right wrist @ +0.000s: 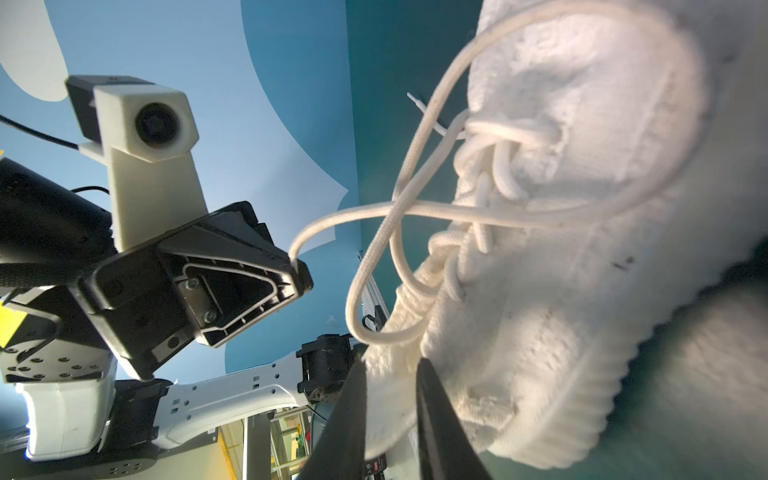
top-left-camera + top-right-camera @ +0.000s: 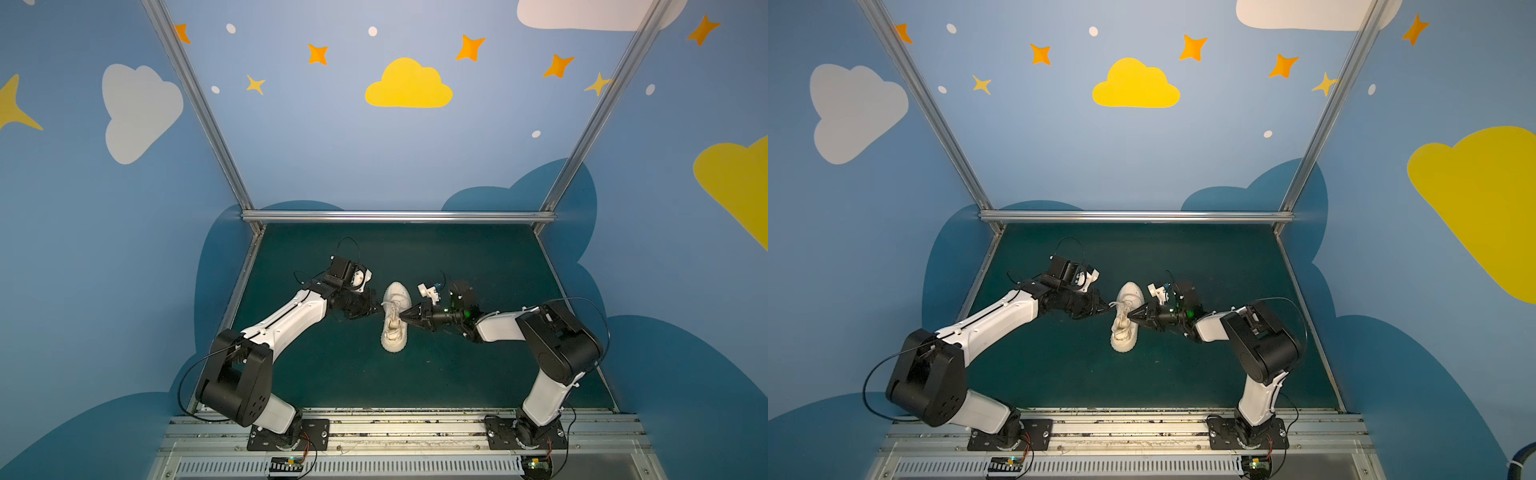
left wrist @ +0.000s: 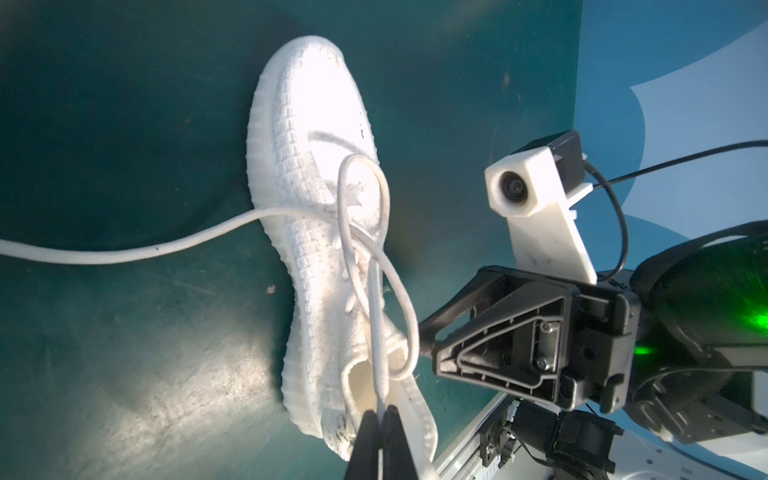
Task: Tie the shoes
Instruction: 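Pull both grippers apart away from the sneaker, tightening the lace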
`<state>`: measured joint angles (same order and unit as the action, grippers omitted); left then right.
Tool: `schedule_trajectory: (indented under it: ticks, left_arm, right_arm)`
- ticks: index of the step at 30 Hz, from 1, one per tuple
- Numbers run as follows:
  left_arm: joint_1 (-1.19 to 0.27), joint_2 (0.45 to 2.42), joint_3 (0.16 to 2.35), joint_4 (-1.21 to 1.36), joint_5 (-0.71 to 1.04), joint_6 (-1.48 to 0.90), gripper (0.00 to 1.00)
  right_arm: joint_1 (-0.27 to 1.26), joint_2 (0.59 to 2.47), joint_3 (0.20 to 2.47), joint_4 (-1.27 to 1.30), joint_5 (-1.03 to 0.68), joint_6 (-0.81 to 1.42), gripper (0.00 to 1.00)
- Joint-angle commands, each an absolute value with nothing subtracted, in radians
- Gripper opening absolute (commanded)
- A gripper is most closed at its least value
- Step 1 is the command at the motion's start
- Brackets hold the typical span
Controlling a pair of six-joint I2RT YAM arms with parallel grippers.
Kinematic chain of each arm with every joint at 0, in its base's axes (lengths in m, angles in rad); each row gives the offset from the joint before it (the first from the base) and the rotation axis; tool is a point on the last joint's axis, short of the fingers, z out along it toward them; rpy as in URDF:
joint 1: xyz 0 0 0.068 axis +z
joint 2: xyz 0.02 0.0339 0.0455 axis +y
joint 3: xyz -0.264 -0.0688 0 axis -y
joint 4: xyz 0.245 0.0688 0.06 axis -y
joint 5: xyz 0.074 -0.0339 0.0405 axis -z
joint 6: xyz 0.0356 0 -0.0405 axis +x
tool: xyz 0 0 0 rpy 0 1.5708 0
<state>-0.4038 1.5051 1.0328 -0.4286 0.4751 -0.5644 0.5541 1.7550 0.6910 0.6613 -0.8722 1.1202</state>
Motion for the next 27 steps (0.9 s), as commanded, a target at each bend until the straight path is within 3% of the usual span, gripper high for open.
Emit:
schedule_trajectory:
  ticks: [1,5,8,13,19,24,27]
  left_arm:
    - [-0.399,1.462,1.095,-0.475,0.486,-0.548,0.03]
    - [-0.400,1.463,1.187,-0.490,0.512,-0.555,0.03]
    - [-0.401,1.487,1.262,-0.508,0.541,-0.555,0.03]
    - [-0.405,1.508,1.337,-0.505,0.566,-0.567,0.03]
    - [-0.412,1.525,1.396,-0.505,0.601,-0.589,0.03]
    - [-0.414,1.525,1.414,-0.512,0.600,-0.594,0.03]
    - [-0.415,1.525,1.422,-0.524,0.599,-0.594,0.03]
  right_arm:
    - [0.537,1.645,0.690,0.404,-0.837,0.948,0.29]
    - [0.552,1.486,0.802,-0.023,-0.666,0.630,0.37]
    - [0.581,1.410,0.877,-0.180,-0.523,0.440,0.45]
    - [0.601,1.383,0.914,-0.105,-0.475,0.230,0.53]
    - [0.609,1.482,0.982,0.048,-0.524,0.071,0.57]
    - [0.610,1.623,1.143,0.001,-0.571,0.048,0.56]
    - [0.609,1.687,1.217,-0.021,-0.602,0.045,0.48]
